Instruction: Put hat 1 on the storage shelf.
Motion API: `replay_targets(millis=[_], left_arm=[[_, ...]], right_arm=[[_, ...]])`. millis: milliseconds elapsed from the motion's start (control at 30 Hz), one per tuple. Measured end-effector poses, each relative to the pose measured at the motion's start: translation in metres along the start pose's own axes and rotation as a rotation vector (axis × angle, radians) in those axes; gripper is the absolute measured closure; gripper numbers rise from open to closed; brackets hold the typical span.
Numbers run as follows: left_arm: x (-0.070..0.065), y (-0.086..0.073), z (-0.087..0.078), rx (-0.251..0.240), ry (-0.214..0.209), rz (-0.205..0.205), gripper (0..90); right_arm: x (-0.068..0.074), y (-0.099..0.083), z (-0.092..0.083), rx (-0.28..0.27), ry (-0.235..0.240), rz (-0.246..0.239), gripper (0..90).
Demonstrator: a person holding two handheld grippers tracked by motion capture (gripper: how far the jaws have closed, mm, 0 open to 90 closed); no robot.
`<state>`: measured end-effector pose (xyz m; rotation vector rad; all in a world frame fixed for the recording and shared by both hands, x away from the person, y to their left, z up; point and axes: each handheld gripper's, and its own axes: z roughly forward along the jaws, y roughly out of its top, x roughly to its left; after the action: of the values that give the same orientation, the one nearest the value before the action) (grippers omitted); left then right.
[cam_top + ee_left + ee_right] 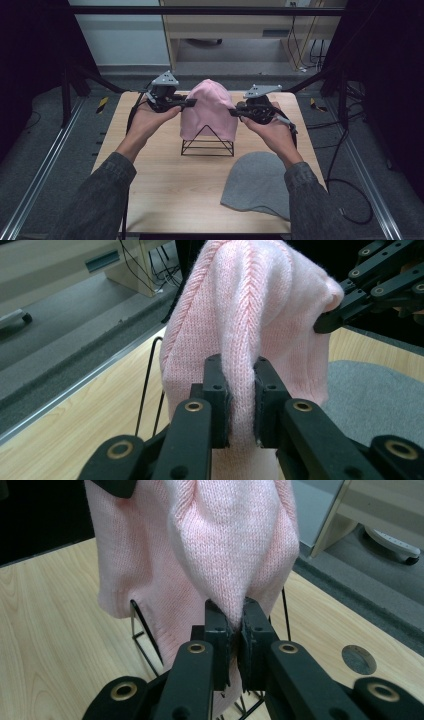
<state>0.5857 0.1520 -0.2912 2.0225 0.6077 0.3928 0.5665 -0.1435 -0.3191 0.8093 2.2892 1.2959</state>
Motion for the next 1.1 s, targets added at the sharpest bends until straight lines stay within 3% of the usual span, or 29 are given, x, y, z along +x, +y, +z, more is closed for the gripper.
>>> replay_targets(millis=[400,700,1100], left_arm=[[-0.009,-0.009,0.000,0.015,-0.031,0.013,80.6],[-0.010,-0.018,-0.005,0.037,-0.008,0.052,80.2],[-0.007,-0.036,0.002,0.052,-0.032,0.038,79.2]], right_arm=[[0.006,-0.012,0.002,0.006,0.012,0.008,84.8],[0.011,-0.021,-0.002,0.005,0.027,0.002,86.0],[0.017,-0.029,0.007,0.046,0.040,-0.008,86.5]])
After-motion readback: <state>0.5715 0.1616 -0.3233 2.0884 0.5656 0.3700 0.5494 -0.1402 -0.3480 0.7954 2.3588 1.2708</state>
